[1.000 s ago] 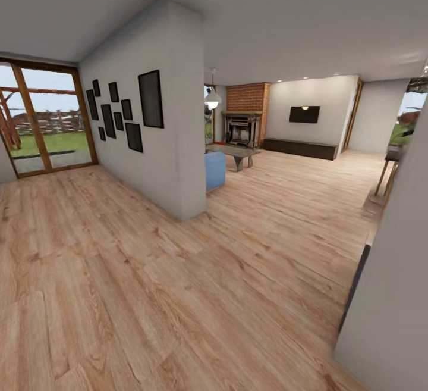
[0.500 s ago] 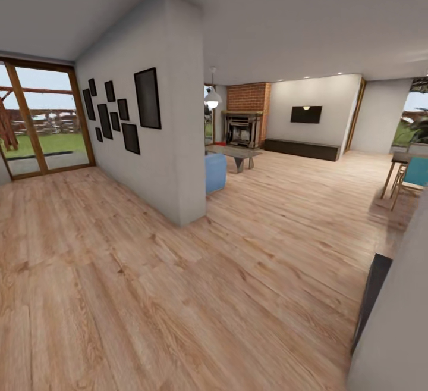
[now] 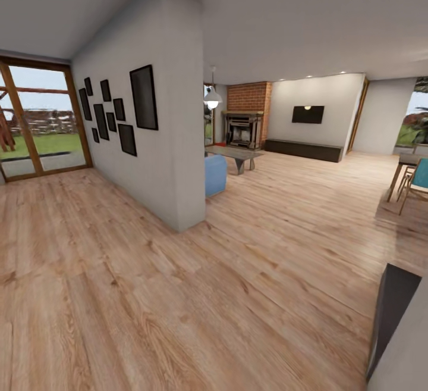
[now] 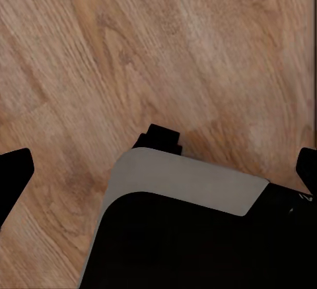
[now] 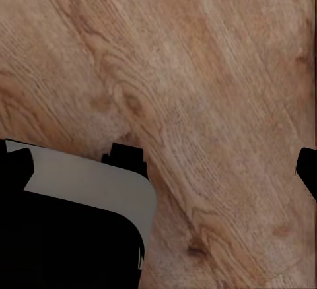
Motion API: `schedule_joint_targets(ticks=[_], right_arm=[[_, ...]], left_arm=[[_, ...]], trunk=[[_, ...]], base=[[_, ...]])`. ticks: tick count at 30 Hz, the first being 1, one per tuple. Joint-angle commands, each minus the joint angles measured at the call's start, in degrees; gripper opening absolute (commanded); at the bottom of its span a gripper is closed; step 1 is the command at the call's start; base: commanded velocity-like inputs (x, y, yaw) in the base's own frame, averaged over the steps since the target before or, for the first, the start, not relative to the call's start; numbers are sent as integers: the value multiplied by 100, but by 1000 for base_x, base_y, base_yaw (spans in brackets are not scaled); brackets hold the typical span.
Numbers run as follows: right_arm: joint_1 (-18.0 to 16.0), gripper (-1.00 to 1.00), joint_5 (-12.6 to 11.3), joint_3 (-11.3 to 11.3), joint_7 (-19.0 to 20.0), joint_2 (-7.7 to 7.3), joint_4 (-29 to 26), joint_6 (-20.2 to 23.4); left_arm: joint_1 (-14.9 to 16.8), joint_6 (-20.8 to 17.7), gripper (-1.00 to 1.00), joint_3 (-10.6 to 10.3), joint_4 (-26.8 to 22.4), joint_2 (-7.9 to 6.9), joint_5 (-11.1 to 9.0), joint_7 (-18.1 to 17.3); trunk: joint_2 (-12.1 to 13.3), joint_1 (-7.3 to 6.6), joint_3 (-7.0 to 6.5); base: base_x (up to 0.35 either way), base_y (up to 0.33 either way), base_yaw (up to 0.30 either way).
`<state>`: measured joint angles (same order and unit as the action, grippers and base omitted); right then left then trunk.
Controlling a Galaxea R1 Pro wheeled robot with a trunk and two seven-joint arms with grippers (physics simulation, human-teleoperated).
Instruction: Move the two storage containers from the living room to the garage. In the garage, place one container on the floor and stack the other container on top of it (either order is fine).
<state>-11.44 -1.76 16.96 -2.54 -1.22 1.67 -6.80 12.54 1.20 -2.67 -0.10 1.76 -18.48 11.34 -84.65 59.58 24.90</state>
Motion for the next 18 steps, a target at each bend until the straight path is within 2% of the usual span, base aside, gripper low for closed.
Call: schedule_joint_targets(ticks=[1, 6, 9, 18], right_arm=[[-7, 100, -18, 41, -13, 1, 18, -34], [-7, 100, 26, 44, -10, 2, 18, -40], [-7, 100, 143, 37, -15, 7, 18, -49], [-7, 100, 167, 29, -19, 7, 18, -66]], left_arm=[[3, 12, 100, -30, 1, 3, -41, 17], [1, 12, 100, -28, 1, 3, -41, 17], [1, 11, 100, -25, -1, 5, -41, 14], [3, 3, 100, -28, -6, 8, -39, 16]], trunk=[[-3, 3, 6], [-3, 3, 6], [-3, 3, 6], [-3, 3, 6]], base=[[326, 0, 0], [326, 0, 0], [326, 0, 0], [326, 0, 0]])
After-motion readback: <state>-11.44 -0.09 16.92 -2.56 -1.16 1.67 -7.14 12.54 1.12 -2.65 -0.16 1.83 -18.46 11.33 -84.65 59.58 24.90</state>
